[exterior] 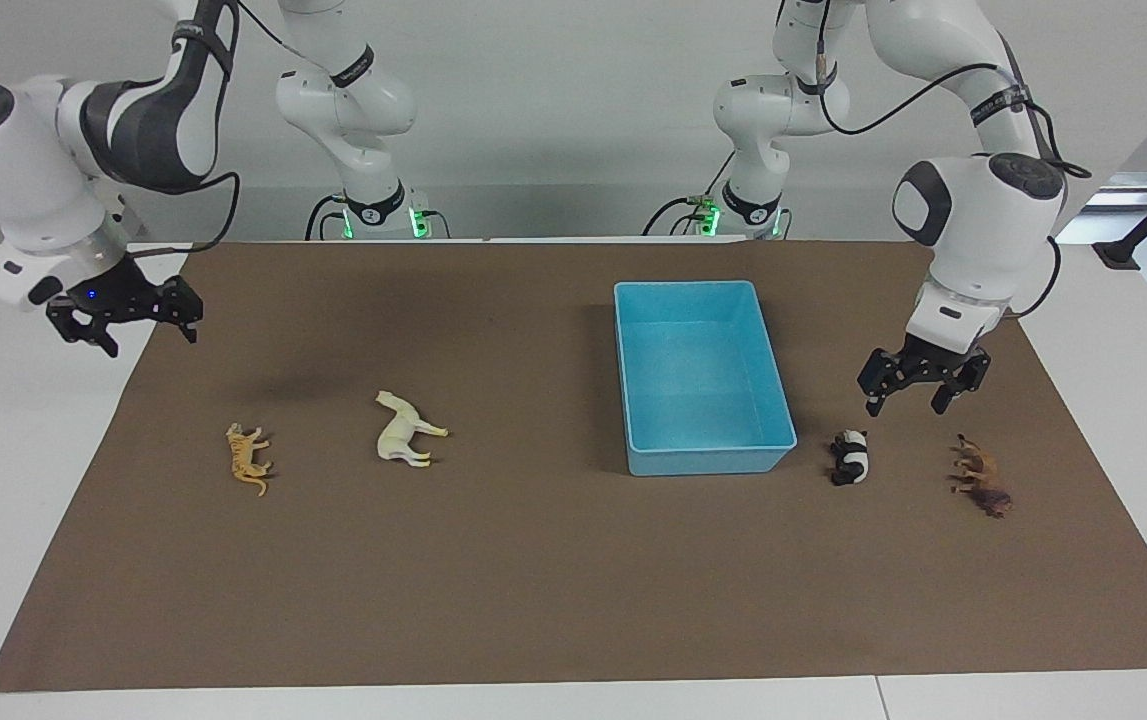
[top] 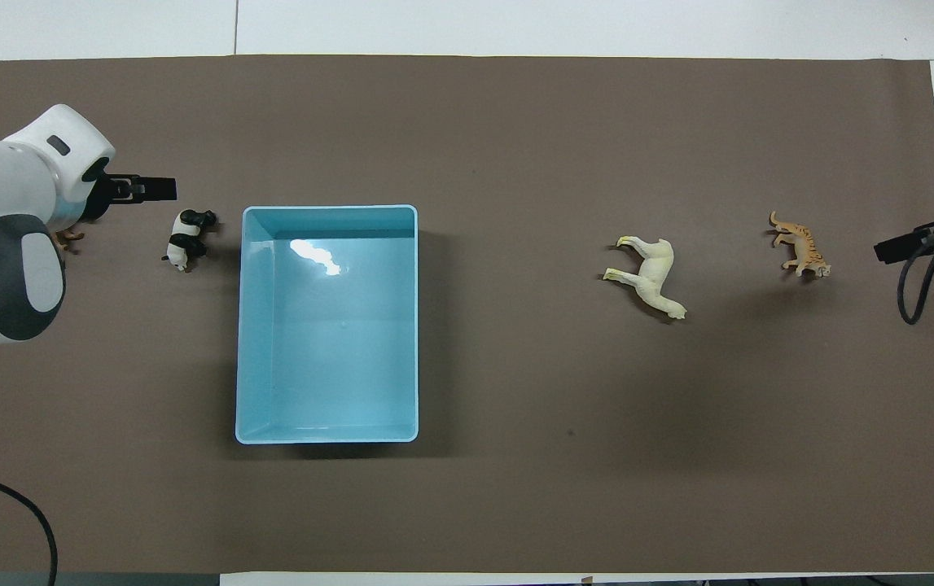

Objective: Put all toys into storage box
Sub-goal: 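Grasp the black-and-white cow with the left gripper while the right gripper grasps the deer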

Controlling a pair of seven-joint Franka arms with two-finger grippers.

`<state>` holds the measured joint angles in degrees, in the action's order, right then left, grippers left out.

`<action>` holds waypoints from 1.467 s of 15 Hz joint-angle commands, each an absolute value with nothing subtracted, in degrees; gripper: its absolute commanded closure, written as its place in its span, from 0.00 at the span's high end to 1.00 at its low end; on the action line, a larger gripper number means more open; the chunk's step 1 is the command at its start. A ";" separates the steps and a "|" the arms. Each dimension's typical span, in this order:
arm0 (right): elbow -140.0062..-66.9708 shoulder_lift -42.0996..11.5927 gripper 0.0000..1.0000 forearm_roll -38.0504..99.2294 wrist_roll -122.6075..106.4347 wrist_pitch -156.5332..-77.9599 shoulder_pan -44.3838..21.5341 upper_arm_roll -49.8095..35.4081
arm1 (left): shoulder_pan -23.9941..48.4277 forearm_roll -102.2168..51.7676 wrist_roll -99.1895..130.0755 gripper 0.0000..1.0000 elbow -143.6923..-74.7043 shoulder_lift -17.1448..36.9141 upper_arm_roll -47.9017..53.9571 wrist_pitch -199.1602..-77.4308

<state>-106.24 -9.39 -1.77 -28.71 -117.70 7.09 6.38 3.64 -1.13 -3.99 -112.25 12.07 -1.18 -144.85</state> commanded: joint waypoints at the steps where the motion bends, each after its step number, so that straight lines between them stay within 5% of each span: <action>1: -105.91 -12.56 1.00 0.70 -30.06 -121.72 7.30 6.07 | 4.83 -1.58 -6.06 1.00 -115.92 11.86 -1.76 -152.48; 10: -106.17 -21.26 1.00 3.69 -30.59 -129.28 4.48 5.98 | 5.62 -1.50 -7.47 1.00 -123.83 11.16 -1.76 -157.67; 19: -112.76 -21.09 0.99 3.69 -34.10 -132.89 4.74 6.06 | 5.89 -1.58 -7.91 1.00 -125.51 14.23 -1.76 -164.53; 20: -112.68 -21.09 0.89 3.69 -34.45 -132.72 4.83 6.06 | 5.89 -1.58 -8.00 1.00 -125.51 14.41 -1.76 -165.66; 21: -112.59 -21.09 0.64 3.69 -34.28 -132.71 4.92 6.06 | 5.89 -1.58 -8.00 1.00 -125.86 14.59 -1.76 -166.80; 22: -112.41 -21.18 0.27 3.78 -34.02 -132.71 4.83 6.06 | 5.89 -1.58 -8.00 1.00 -126.47 14.85 -1.93 -168.64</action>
